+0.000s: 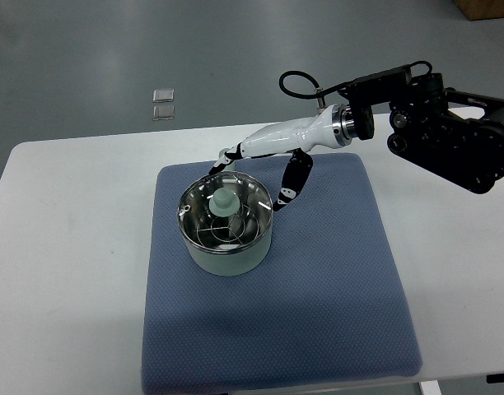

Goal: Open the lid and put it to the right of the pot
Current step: 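Reach the right hand over the pot toward the lid's green knob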

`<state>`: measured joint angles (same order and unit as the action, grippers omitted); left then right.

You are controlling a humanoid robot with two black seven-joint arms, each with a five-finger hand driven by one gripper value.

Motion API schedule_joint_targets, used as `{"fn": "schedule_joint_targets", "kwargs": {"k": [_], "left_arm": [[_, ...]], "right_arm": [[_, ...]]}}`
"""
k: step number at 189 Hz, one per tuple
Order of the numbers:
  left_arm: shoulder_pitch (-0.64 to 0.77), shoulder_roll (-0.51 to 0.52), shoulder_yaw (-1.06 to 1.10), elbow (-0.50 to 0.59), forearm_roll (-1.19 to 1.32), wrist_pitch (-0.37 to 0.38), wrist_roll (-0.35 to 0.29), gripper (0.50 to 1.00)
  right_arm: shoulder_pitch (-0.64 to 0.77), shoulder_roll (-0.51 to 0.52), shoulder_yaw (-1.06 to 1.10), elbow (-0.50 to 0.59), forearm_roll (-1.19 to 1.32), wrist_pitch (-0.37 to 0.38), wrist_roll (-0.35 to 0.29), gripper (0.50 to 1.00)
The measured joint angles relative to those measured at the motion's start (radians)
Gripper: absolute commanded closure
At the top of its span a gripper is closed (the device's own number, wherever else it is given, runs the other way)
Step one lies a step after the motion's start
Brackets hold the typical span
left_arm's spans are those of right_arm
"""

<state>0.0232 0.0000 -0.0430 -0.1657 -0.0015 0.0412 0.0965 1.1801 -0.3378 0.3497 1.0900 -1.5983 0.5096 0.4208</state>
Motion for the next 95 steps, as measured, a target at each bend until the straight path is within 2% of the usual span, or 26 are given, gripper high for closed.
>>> {"fn": "schedule_joint_targets", "kwargs": {"k": [56,95], "left_arm": [[0.0,0.0,0.0,0.0,0.0,0.0,0.0,0.5],[0.0,0.0,0.0,0.0,0.0,0.0,0.0,0.5]], "right_arm": [[0.041,0.084,-0.007,-0.043,-0.009,-0.001,-0.026,0.572],[0.113,0.14,-0.101,-0.102,-0.026,-0.001,-0.028,0.585]]}}
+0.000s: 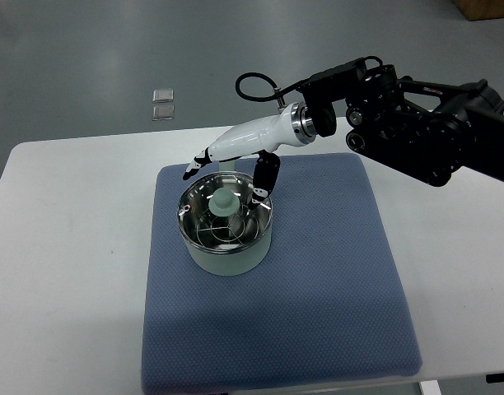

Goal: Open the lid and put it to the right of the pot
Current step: 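Reach the right hand over the pot toward the lid's green knob, then close the right hand's fingers around the green lid knob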

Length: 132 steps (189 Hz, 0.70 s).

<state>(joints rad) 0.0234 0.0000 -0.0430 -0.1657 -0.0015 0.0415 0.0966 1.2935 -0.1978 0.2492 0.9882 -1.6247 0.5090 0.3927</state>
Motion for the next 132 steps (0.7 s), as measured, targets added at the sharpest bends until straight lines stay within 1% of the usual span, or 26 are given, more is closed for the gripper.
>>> {"fn": "schedule_joint_targets", "kwargs": {"k": [34,45,49,67,82,99,132], "left_arm": [[0.0,0.0,0.0,0.0,0.0,0.0,0.0,0.5],[0.0,0.0,0.0,0.0,0.0,0.0,0.0,0.5],[0.0,0.0,0.0,0.0,0.0,0.0,0.0,0.5],[0.0,0.0,0.0,0.0,0.0,0.0,0.0,0.5],[0.001,0.0,0.0,0.0,0.0,0.0,0.0,0.5],[0.0,0.0,0.0,0.0,0.0,0.0,0.0,0.5],[0.0,0.0,0.0,0.0,0.0,0.0,0.0,0.5]], "right_arm": [[0.032,0.035,-0.057,-0.042,-0.028,-0.003,0.0,0.601],[0.042,0.04,-0.068,-0.052,-0.031,-0.003,0.0,0.628],[0.045,0.041,-0.07,-0.054,-0.031,-0.003,0.0,0.63],[0.058,0.048,-0.077,-0.058,-0.032,0.0,0.0,0.632],[0.063,0.052,-0.08,-0.059,-0.032,0.004,0.0,0.666],[0.066,0.054,-0.091,-0.06,-0.033,0.006,0.0,0.671],[0.067,0.06,-0.099,-0.06,-0.033,0.006,0.0,0.699]]}}
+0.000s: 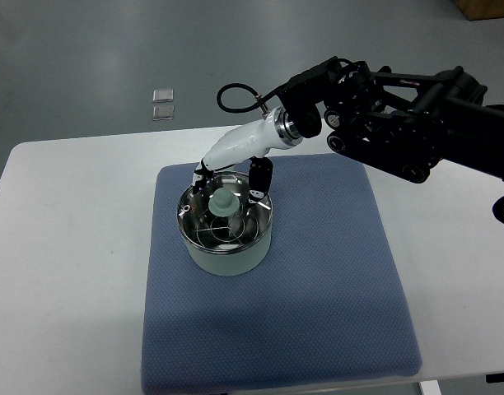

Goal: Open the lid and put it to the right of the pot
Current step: 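Close the right hand's fingers around the green lid knob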

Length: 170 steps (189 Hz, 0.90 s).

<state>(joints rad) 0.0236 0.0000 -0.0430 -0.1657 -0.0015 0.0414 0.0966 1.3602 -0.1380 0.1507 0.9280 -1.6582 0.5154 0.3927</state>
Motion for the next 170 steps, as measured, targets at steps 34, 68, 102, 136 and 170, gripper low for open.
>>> {"fn": "schedule_joint_targets", "kwargs": {"k": [34,68,102,136,170], "left_arm": [[0.0,0.0,0.0,0.0,0.0,0.0,0.0,0.5],[0.0,0.0,0.0,0.0,0.0,0.0,0.0,0.5],[0.0,0.0,0.0,0.0,0.0,0.0,0.0,0.5],[0.0,0.0,0.0,0.0,0.0,0.0,0.0,0.5],[0.001,0.0,0.0,0.0,0.0,0.0,0.0,0.5]], "right_arm": [[-0.004,0.003,0.0,-0.001,0.001,0.0,0.0,0.779],[-0.008,0.004,0.0,-0.003,0.001,0.0,0.001,0.828],[-0.009,0.005,0.0,-0.004,0.002,-0.001,0.002,0.885],[-0.009,0.005,0.0,-0.005,0.002,-0.002,0.002,0.961],[-0.009,0.005,0.001,-0.005,0.003,-0.002,0.006,1.0]]}}
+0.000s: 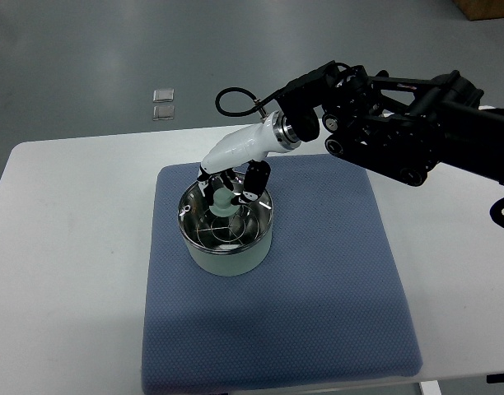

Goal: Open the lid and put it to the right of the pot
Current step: 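Close the right hand's fingers around the green lid knob, then lift the glass lid up off the pot with the right hand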

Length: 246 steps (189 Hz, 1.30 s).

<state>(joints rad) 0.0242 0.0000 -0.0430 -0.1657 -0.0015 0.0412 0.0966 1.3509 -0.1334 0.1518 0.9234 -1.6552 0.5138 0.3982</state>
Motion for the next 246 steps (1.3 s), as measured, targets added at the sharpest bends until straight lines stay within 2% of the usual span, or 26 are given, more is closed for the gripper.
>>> {"fn": "schedule_joint_targets", "kwargs": {"k": [124,170,194,246], "left_arm": [[0.0,0.0,0.0,0.0,0.0,0.0,0.0,0.5],[-0.001,0.0,0.0,0.0,0.0,0.0,0.0,0.5],[-0.001,0.0,0.0,0.0,0.0,0.0,0.0,0.5],[-0.001,0.0,0.0,0.0,0.0,0.0,0.0,0.5]], "right_arm": [[0.004,-0.002,0.018,0.001,0.02,-0.004,0.009,1.0],[0.008,-0.019,0.036,0.002,0.03,0.002,0.037,1.0],[0.019,-0.042,0.074,0.006,0.05,0.024,0.043,1.0],[0.027,-0.169,0.086,0.011,0.055,0.033,0.114,1.0]]}}
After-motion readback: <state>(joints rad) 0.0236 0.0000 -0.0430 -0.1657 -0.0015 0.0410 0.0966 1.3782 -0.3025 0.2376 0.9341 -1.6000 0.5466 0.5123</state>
